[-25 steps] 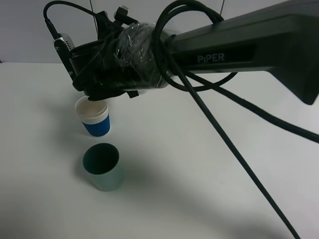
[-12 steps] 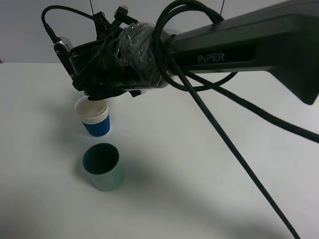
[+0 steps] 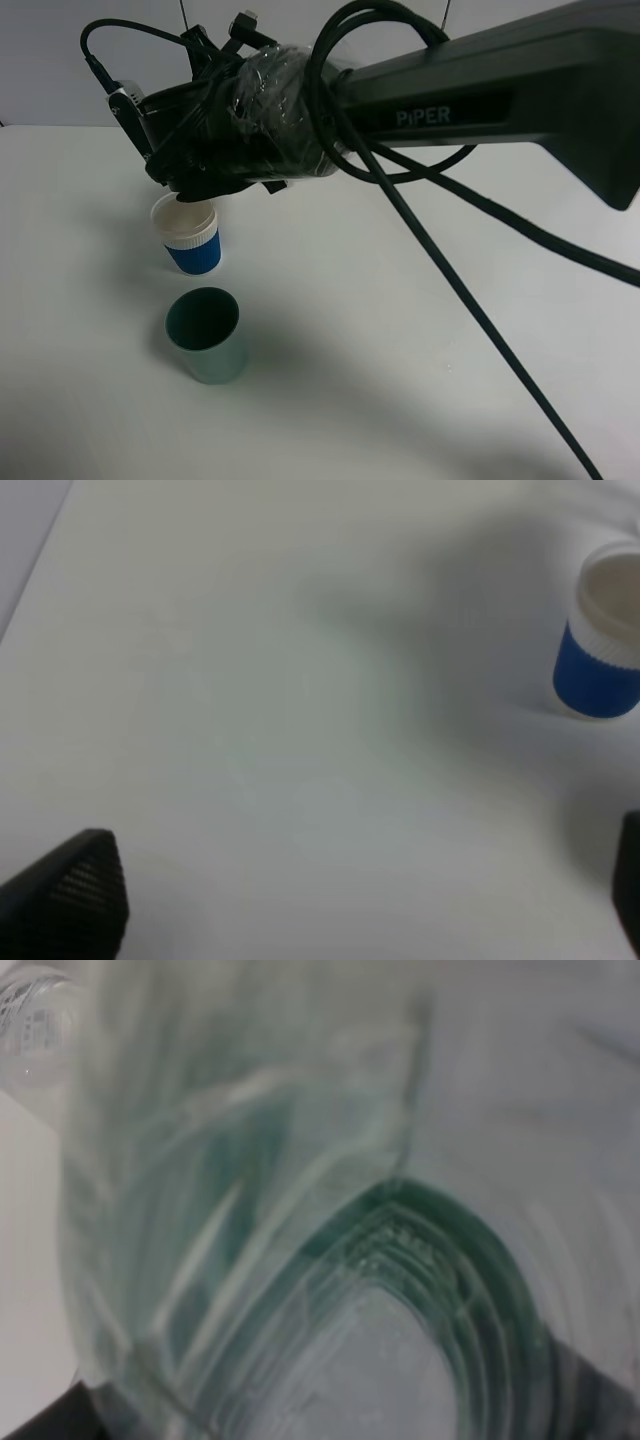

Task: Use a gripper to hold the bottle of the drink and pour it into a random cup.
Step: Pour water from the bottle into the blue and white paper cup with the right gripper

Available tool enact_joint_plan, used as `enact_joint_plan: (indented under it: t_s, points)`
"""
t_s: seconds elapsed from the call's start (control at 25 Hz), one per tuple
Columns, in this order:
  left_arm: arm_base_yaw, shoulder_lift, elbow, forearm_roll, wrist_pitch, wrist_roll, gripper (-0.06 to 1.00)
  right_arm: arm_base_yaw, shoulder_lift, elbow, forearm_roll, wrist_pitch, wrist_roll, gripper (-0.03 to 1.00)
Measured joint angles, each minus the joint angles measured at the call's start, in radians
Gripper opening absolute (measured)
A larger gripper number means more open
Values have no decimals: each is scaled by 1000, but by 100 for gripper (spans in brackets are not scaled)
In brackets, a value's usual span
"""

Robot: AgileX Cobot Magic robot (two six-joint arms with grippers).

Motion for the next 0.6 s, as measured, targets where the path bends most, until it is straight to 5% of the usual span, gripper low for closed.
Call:
enact_joint_plan:
  t_s: [0.6]
  points:
    - [0, 0, 0, 0, 0, 0, 98, 0, 0, 0, 0, 0, -46, 57]
